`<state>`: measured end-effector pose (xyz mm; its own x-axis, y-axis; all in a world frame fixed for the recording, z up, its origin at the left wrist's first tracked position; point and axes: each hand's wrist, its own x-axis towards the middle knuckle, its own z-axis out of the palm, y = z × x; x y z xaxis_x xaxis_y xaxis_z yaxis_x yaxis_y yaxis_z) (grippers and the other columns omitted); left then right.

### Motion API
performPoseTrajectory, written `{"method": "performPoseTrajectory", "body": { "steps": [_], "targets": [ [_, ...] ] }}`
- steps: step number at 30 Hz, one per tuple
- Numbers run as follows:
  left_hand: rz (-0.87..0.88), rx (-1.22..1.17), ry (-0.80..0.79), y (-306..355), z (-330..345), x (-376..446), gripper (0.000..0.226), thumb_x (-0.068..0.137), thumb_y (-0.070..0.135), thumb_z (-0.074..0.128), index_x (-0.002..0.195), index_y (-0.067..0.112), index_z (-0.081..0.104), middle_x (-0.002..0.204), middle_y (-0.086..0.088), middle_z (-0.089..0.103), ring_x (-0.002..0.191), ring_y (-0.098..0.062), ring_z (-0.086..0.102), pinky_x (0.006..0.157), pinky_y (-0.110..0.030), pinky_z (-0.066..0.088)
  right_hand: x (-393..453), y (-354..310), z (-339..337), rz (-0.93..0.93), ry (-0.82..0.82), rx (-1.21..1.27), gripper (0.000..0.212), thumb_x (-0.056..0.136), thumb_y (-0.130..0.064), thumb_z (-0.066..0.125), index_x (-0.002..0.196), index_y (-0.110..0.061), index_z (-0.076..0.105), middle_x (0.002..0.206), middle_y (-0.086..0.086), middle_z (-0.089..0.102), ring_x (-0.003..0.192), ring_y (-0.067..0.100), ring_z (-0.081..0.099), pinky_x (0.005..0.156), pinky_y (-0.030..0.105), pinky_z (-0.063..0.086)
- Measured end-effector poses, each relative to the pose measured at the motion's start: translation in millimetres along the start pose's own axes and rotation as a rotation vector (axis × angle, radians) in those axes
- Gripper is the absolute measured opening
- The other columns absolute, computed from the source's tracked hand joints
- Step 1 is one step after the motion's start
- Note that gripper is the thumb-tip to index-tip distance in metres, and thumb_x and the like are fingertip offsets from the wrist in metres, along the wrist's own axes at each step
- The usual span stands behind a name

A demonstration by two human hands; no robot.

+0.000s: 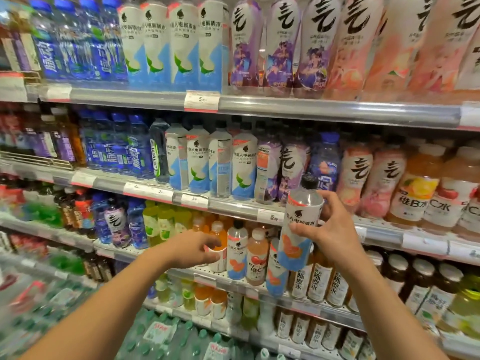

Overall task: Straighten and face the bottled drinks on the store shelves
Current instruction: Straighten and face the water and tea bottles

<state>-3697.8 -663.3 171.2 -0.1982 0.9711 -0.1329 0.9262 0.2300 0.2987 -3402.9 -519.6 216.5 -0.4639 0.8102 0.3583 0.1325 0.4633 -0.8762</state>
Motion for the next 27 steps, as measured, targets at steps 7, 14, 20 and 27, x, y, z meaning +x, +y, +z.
{"method": "performPoseTrajectory", "body": {
  "steps": [7, 14, 20, 27],
  "targets": [
    [0.179, -0.127, 0.080, 22, 48, 51, 0.072, 0.094, 0.042, 0.066, 0.157, 0.035, 0.029, 0.165, 0.010, 0.024, 0.144, -0.013, 0.036, 0.114, -0.029, 0.035, -13, 17, 11, 0.069, 0.030, -0.056, 0.073, 0.066, -0.007, 0.093, 0.111, -0.044, 0.050, 0.103, -0.016, 0.075, 0.092, 0.009, 0.073, 0.085, 0.046, 0.060],
    [0.105, -0.089, 0.124, 53, 76, 108, 0.081, 0.097, 0.033, 0.063, 0.160, 0.024, 0.014, 0.167, -0.007, 0.012, 0.139, -0.028, 0.045, 0.111, -0.038, 0.040, -29, 30, 7, 0.135, 0.031, -0.151, 0.070, 0.068, -0.007, 0.089, 0.118, -0.038, 0.051, 0.104, -0.017, 0.073, 0.092, 0.006, 0.071, 0.087, 0.045, 0.059],
    [0.045, -0.126, 0.287, 59, 88, 122, 0.056, 0.094, 0.026, 0.063, 0.144, 0.020, 0.041, 0.149, -0.005, 0.037, 0.123, -0.029, 0.057, 0.094, -0.040, 0.049, -33, 40, 9, 0.174, 0.005, -0.249, 0.068, 0.068, -0.011, 0.086, 0.116, -0.039, 0.047, 0.102, -0.022, 0.069, 0.092, 0.003, 0.068, 0.087, 0.043, 0.057],
    [0.121, -0.077, 0.389, 44, 101, 106, 0.046, 0.090, 0.035, 0.068, 0.131, 0.027, 0.051, 0.127, 0.002, 0.049, 0.112, -0.023, 0.056, 0.083, -0.033, 0.048, -37, 47, 23, 0.137, -0.056, -0.327, 0.083, 0.068, -0.011, 0.086, 0.129, -0.042, 0.040, 0.096, -0.012, 0.069, 0.070, 0.010, 0.068, 0.063, 0.032, 0.056]
  ]
}}
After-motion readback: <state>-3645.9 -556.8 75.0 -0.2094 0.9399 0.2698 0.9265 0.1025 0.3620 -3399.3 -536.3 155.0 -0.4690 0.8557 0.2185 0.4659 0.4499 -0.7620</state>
